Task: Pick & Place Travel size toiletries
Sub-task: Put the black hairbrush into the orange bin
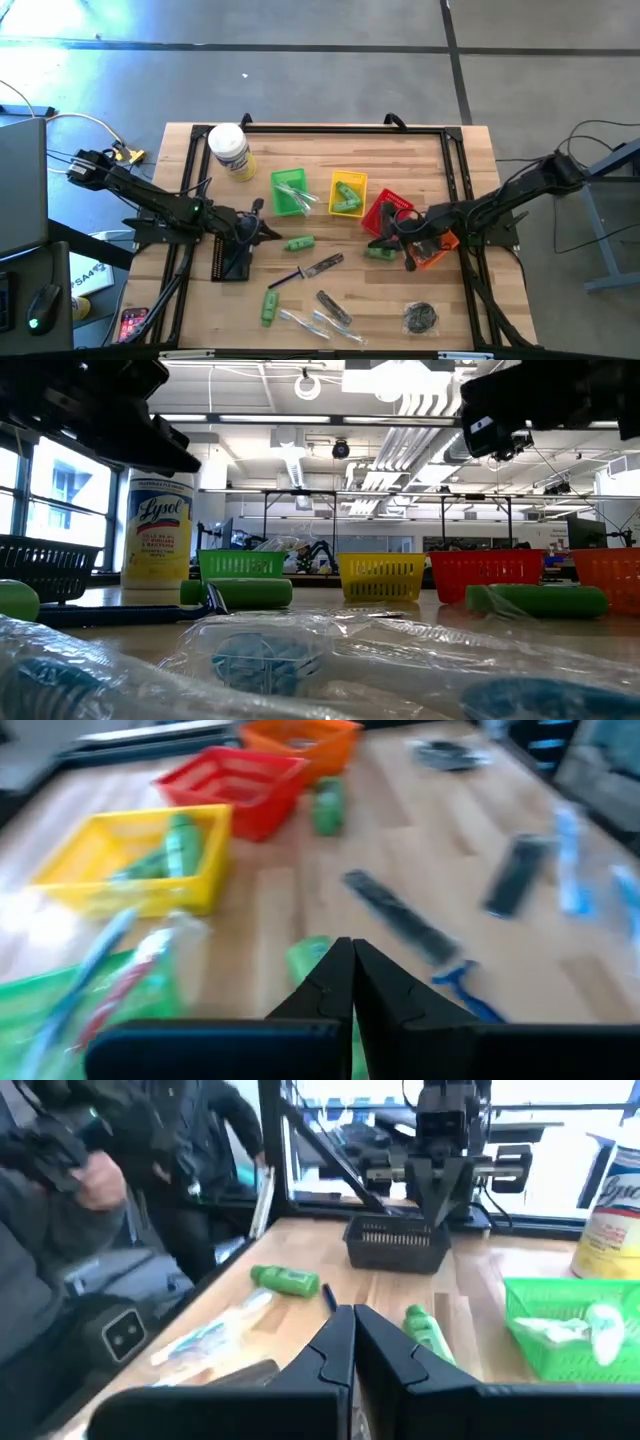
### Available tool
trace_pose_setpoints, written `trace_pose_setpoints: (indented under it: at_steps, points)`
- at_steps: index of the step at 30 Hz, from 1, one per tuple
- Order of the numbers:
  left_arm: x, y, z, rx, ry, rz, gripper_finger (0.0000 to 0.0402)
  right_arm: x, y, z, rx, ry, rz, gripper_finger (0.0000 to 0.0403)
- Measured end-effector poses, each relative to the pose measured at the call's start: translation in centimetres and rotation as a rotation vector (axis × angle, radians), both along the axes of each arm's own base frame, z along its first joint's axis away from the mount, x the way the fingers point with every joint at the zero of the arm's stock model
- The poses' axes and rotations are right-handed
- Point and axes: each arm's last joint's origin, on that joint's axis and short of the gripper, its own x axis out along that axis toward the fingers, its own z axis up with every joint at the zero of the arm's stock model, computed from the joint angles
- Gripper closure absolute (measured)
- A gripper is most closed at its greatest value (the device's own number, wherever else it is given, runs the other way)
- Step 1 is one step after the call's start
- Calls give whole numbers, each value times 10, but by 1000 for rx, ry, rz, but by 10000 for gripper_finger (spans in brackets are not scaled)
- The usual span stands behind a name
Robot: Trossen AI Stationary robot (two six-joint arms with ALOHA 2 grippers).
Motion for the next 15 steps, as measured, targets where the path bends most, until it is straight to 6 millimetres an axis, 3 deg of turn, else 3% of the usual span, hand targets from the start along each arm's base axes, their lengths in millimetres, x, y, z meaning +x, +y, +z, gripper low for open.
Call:
trace_pose_setpoints:
  at_steps: [5,9,15]
  points:
    - [0,4,1,6,-20,152,401,-17,-6,-17,88,-43,-36,401]
    - [0,4,1,31,-21,146,401,-24,-9,-24,101,-41,-67,401]
    - [3,13,5,23,-56,242,401,-22,-17,-15,116,-122,-107,401]
